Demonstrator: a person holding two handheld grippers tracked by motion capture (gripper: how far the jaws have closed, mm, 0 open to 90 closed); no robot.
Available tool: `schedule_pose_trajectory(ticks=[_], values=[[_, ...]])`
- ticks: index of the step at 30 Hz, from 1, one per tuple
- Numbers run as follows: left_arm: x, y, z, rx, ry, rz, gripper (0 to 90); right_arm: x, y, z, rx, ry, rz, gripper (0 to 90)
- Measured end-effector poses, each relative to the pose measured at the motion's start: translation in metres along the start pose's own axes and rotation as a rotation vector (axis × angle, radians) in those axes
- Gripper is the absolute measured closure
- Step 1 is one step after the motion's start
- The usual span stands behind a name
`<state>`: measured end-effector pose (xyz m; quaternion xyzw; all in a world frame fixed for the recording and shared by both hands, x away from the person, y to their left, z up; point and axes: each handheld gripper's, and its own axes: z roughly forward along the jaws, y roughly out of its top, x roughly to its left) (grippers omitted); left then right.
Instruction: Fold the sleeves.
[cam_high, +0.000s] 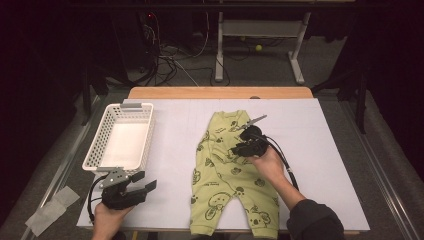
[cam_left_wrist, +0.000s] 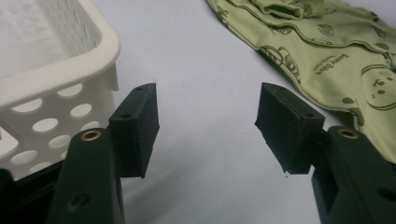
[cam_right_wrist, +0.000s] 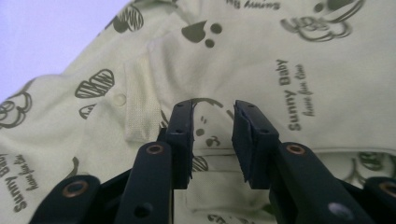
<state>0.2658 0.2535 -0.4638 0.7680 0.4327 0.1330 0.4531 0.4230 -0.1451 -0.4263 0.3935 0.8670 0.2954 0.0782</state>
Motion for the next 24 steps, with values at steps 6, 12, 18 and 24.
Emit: schedule_pose_trajectory(ticks=[6, 12, 18, 24], values=[[0.0, 0.0, 0.0, -0.001, 0.001, -0.003, 36.6, -0.005, -0.002, -0.018, -0.045, -0.019, 0.011, 62.0], [0.0, 0.0, 0.0, -0.001, 0.002, -0.003, 36.6, -0.009, -0.007, -0.032, -0.082, -0.049, 0.018, 55.5], [0.0, 0.0, 0.0, 0.0, 0.003, -0.003, 36.6, -0.013, -0.015, -0.041, -0.099, -0.046, 0.04, 49.8], [0.001, 0.0, -0.002, -0.008, 0.007, -0.005, 36.6, -0.019, -0.023, -0.051, -0.132, -0.06, 0.059, 49.1]])
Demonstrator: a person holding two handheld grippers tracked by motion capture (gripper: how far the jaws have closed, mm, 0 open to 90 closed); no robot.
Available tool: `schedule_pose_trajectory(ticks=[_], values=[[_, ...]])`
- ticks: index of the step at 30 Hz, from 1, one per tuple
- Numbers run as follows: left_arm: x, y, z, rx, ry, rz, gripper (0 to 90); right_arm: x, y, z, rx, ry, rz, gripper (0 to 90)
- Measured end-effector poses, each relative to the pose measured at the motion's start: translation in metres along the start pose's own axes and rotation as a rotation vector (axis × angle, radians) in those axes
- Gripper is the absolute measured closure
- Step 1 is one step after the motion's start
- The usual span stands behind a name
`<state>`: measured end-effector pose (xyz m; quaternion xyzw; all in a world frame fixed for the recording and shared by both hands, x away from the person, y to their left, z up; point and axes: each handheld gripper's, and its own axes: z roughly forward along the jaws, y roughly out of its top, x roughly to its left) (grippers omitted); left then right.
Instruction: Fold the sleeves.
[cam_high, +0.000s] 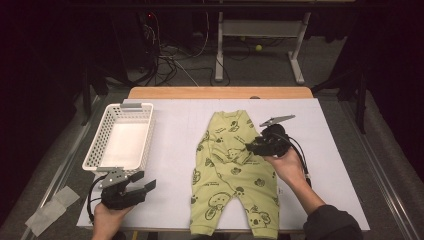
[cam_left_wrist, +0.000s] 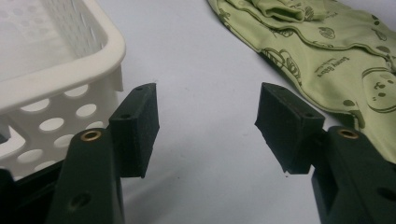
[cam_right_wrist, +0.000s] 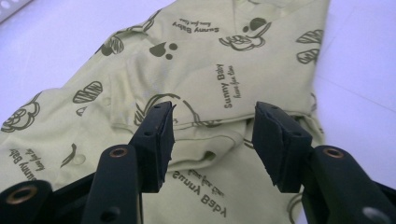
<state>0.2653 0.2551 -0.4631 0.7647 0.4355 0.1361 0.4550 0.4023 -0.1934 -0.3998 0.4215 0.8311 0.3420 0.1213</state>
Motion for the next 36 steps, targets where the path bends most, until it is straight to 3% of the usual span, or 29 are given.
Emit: schedule_pose_trajectory(ticks=[25, 30, 36], values=[[0.0, 0.0, 0.0, 0.001, 0.003, -0.003, 36.6, -0.012, -0.032, -0.039, -0.102, -0.037, 0.005, 44.0], [0.0, 0.0, 0.0, 0.0, 0.003, -0.005, 36.6, -0.013, -0.04, -0.044, -0.107, -0.059, -0.013, 42.7], [0.0, 0.0, 0.0, 0.002, 0.004, -0.004, 36.6, -0.015, -0.05, -0.053, -0.134, -0.051, 0.001, 42.1]])
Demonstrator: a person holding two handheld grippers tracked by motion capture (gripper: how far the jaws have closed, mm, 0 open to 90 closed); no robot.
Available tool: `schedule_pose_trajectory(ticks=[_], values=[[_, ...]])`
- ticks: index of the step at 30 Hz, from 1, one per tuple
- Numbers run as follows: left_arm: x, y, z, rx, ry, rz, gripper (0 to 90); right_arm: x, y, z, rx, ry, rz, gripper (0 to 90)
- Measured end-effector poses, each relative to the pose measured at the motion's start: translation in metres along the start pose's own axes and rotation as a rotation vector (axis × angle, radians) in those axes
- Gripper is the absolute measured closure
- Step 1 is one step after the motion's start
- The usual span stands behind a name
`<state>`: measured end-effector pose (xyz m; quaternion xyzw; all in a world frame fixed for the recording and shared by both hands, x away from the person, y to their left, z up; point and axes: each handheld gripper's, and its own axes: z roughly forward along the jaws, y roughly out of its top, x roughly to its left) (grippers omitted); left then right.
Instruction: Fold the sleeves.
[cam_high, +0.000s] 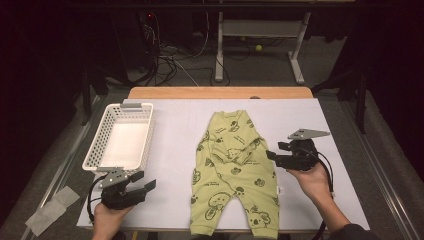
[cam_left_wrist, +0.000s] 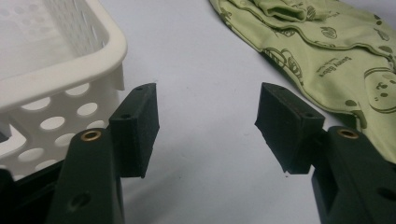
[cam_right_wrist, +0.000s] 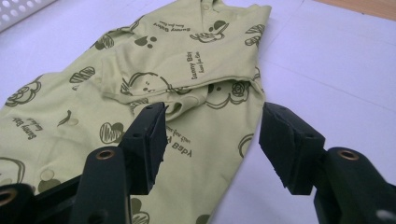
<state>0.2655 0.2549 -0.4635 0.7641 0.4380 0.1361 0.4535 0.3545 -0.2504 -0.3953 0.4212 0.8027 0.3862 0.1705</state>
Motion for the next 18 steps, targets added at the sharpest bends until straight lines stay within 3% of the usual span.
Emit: schedule_pose_trajectory(ticks=[18], values=[[0.0, 0.0, 0.0, -0.002, 0.002, -0.002, 36.6, -0.005, -0.026, -0.027, -0.038, -0.02, 0.032, 38.8]])
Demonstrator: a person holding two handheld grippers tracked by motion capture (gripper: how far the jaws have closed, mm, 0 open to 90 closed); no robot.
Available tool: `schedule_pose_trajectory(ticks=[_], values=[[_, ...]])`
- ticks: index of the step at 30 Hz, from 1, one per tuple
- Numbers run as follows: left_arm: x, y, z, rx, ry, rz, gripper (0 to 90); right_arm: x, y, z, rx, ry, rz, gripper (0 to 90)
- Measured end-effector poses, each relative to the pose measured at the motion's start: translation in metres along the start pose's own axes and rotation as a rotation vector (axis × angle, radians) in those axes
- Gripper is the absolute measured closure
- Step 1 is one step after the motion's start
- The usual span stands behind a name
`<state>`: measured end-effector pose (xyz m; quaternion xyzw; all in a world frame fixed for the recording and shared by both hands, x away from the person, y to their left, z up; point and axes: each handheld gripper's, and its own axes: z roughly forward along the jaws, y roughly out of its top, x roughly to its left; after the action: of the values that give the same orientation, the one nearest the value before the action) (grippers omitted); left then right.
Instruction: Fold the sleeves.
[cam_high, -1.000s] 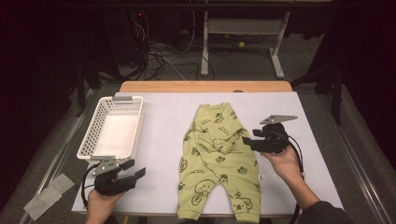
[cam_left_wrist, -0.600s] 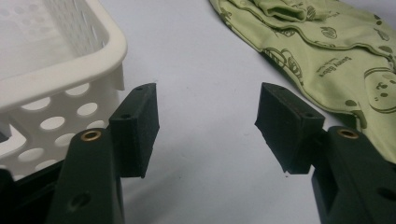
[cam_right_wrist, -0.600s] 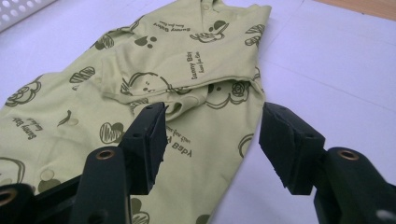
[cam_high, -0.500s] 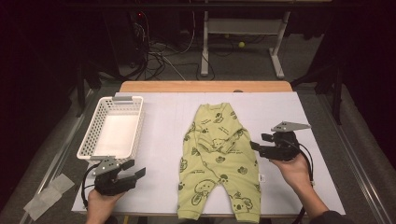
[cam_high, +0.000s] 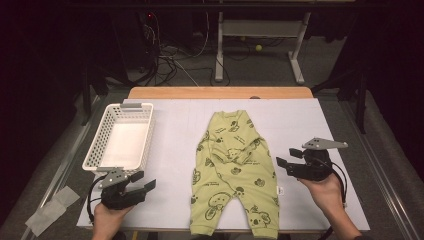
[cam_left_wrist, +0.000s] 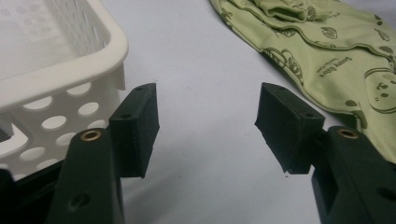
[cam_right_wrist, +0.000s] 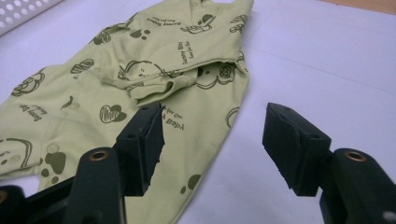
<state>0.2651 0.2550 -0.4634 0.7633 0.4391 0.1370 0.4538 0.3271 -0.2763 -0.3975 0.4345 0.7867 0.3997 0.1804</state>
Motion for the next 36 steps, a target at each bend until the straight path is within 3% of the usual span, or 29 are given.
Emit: schedule_pose_trajectory(ticks=[24, 36], values=[[0.0, -0.001, -0.001, -0.006, 0.004, -0.009, 36.6, -0.004, -0.048, -0.024, -0.043, -0.01, 0.068, 38.0], [0.001, -0.001, -0.001, -0.008, 0.008, -0.012, 36.6, -0.009, -0.068, -0.039, -0.1, -0.038, 0.106, 35.8]])
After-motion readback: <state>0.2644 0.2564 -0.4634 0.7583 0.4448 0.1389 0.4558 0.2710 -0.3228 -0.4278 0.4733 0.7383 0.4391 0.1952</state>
